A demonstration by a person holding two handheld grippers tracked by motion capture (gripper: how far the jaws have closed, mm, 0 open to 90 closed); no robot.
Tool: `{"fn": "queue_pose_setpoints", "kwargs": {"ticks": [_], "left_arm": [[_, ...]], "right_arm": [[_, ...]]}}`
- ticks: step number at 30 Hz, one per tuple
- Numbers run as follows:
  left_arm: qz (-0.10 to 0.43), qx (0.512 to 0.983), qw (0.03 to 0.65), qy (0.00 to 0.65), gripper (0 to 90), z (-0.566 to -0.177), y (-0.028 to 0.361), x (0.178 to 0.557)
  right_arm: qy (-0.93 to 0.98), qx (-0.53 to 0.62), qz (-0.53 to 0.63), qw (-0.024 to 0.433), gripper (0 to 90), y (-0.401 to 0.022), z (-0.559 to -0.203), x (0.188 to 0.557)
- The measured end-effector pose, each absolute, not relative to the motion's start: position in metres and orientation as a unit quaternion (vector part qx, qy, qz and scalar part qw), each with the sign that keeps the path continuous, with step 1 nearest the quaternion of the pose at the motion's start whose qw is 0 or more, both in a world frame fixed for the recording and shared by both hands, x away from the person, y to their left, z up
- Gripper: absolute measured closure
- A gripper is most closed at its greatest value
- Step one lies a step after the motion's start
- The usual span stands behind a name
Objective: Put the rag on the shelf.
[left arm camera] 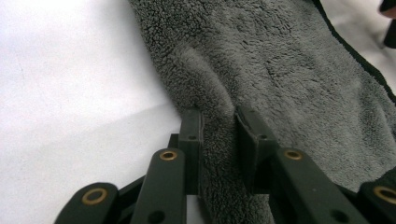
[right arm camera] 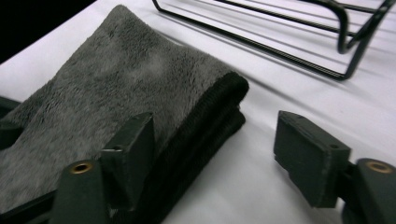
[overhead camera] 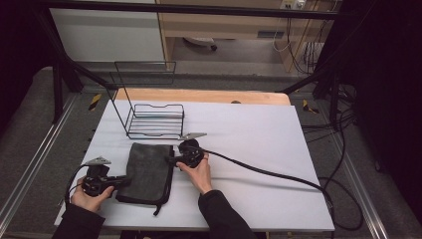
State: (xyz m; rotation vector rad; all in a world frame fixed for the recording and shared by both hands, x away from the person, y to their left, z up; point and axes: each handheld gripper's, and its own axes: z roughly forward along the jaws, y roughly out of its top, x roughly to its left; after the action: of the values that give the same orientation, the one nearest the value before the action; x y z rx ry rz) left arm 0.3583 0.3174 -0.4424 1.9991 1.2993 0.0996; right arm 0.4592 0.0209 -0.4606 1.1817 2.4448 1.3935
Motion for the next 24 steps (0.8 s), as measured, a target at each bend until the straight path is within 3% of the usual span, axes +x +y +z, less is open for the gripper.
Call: {"fn": "queue_pose_setpoints", "kwargs": {"ticks": [2, 3, 4, 6, 7, 11, 24], "left_arm": [[0.038, 0.779, 0.369, 0.506, 74.0, -0.442, 0.318, 0.358], [0.038, 0.779, 0.369, 0.506, 74.4, -0.442, 0.318, 0.358], [0.038, 0.779, 0.369, 0.506, 74.4, -0.442, 0.318, 0.358], [0.040, 0.779, 0.368, 0.506, 75.6, -0.442, 0.317, 0.358], [0.040, 0.780, 0.368, 0.505, 75.6, -0.442, 0.317, 0.358], [0.034, 0.778, 0.370, 0.507, 78.8, -0.441, 0.318, 0.358], [-0.033, 0.776, 0.402, 0.485, 80.8, -0.439, 0.301, 0.355]], "right_arm": [[0.802, 0.382, 0.457, 0.048, 36.7, 0.024, -0.462, 0.460], [0.806, 0.376, 0.455, 0.050, 43.5, 0.028, -0.462, 0.459], [0.806, 0.376, 0.455, 0.050, 43.5, 0.028, -0.462, 0.459], [0.805, 0.376, 0.458, 0.038, 56.5, 0.030, -0.463, 0.457], [0.805, 0.376, 0.458, 0.038, 56.5, 0.030, -0.463, 0.457], [0.801, 0.381, 0.462, 0.017, 75.1, 0.031, -0.462, 0.454], [0.798, 0.409, 0.440, 0.044, 79.8, 0.009, -0.428, 0.437]]}}
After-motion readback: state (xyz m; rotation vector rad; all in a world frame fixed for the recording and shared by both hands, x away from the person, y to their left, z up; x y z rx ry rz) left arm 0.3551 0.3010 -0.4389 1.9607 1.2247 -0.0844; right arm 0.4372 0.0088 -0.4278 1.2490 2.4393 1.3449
